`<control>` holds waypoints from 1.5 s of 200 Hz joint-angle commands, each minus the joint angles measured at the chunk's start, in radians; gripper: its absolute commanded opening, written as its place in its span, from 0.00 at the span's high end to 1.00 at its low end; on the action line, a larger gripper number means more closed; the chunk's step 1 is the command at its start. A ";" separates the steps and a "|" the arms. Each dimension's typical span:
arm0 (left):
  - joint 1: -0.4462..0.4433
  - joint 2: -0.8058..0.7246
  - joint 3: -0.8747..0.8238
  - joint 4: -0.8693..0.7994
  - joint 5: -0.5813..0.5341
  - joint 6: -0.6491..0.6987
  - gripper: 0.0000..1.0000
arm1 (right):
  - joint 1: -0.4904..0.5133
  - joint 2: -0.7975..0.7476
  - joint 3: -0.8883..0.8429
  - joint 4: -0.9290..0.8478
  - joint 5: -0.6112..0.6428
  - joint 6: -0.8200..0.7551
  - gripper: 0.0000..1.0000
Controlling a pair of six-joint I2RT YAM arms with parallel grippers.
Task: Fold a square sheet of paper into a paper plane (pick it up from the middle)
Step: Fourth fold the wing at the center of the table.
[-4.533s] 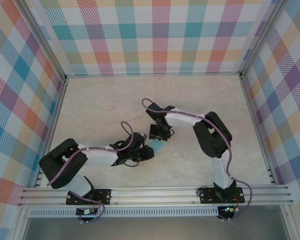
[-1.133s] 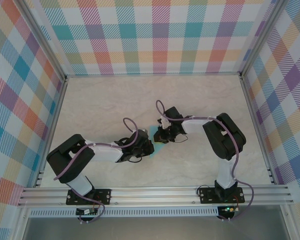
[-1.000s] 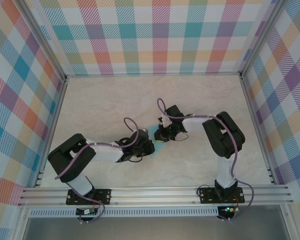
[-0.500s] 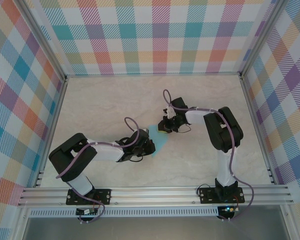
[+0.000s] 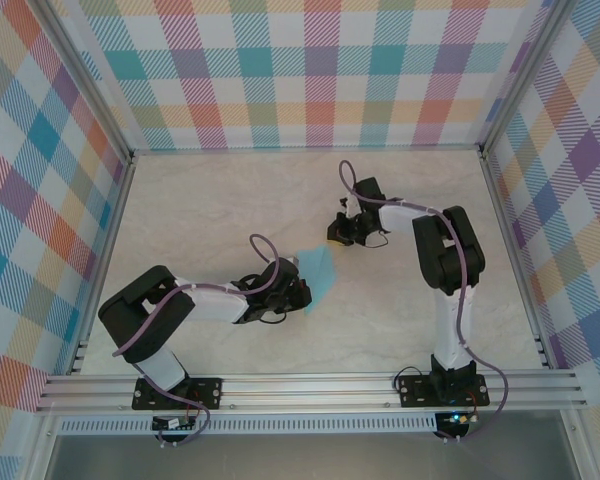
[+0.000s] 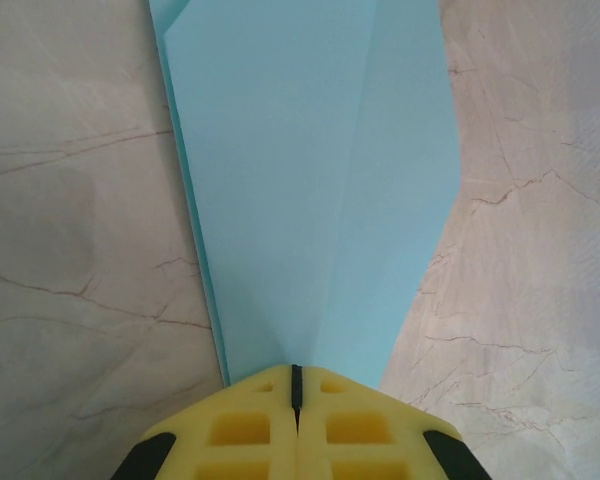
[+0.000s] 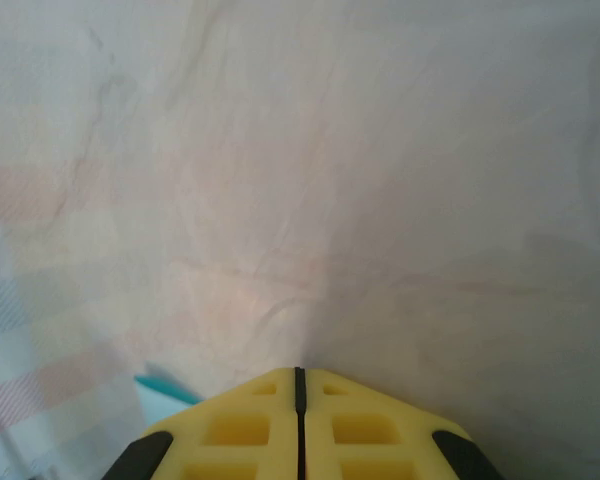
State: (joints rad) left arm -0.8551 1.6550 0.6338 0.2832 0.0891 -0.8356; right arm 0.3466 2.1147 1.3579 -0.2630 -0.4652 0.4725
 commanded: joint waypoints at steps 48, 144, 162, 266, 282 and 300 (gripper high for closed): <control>-0.011 -0.020 0.017 -0.188 0.028 0.028 1.00 | -0.010 -0.301 -0.250 0.114 -0.022 0.026 0.88; -0.010 -0.047 0.022 -0.174 0.008 0.013 1.00 | 0.184 -0.254 -0.321 0.137 -0.096 0.055 0.89; -0.010 -0.049 0.021 -0.170 0.008 0.010 1.00 | 0.199 -0.219 -0.299 0.126 -0.100 0.054 0.89; 0.025 -0.073 0.086 -0.091 0.068 0.025 0.92 | 0.210 -0.087 -0.251 -0.005 0.019 0.077 0.90; 0.026 -0.038 0.114 -0.106 0.073 0.034 0.91 | 0.210 -0.081 -0.247 -0.017 0.033 0.080 0.91; 0.027 -0.007 0.143 -0.162 0.047 0.041 0.90 | 0.210 -0.074 -0.245 -0.030 0.049 0.081 0.91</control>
State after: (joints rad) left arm -0.8352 1.6058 0.7269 0.1608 0.1387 -0.8173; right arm 0.5510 1.9759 1.1141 -0.2256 -0.5323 0.5426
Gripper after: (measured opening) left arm 0.098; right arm 0.096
